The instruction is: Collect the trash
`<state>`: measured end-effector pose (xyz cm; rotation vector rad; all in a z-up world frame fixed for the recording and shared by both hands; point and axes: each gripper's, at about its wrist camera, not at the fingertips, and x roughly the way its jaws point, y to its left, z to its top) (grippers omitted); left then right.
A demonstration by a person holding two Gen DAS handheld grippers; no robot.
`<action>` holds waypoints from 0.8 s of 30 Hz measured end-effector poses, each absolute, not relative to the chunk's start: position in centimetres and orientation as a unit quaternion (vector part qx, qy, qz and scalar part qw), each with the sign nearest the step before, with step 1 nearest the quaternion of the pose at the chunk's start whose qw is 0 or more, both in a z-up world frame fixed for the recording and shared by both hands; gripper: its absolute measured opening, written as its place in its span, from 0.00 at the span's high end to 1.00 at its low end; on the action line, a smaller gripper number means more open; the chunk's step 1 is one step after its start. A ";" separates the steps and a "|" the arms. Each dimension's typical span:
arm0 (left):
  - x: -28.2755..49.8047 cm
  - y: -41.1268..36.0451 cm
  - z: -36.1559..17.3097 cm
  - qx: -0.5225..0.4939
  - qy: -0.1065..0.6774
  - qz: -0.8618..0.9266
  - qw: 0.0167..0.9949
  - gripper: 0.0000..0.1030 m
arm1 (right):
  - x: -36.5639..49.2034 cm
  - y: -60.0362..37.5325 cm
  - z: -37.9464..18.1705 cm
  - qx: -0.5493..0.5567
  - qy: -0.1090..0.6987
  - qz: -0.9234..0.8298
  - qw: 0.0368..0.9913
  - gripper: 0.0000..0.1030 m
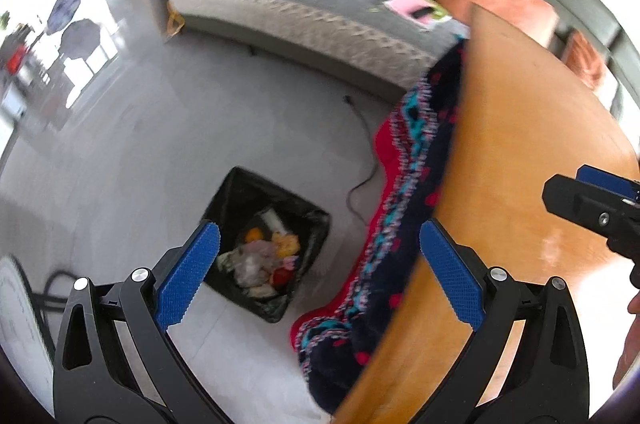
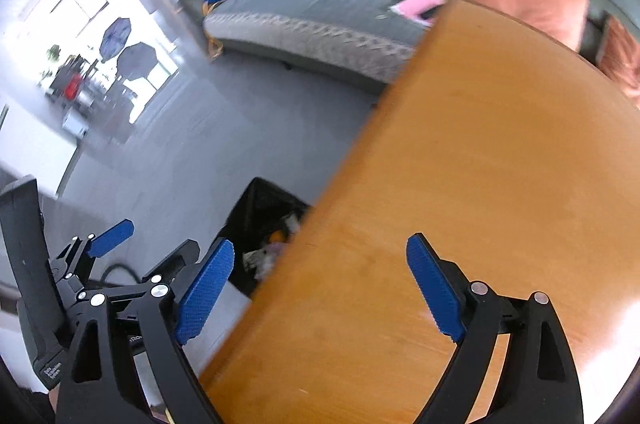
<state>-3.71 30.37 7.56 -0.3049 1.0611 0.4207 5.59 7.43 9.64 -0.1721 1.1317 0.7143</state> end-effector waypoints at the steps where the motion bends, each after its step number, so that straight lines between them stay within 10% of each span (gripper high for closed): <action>1: -3.2 29.4 7.7 -0.139 0.500 0.190 0.833 0.06 | 5.9 6.2 9.7 -0.074 0.524 0.324 0.785 0.14; 24: 3.9 4.7 4.9 -0.019 0.501 0.002 0.865 0.06 | 5.5 -21.7 2.9 0.022 0.514 0.130 0.848 0.14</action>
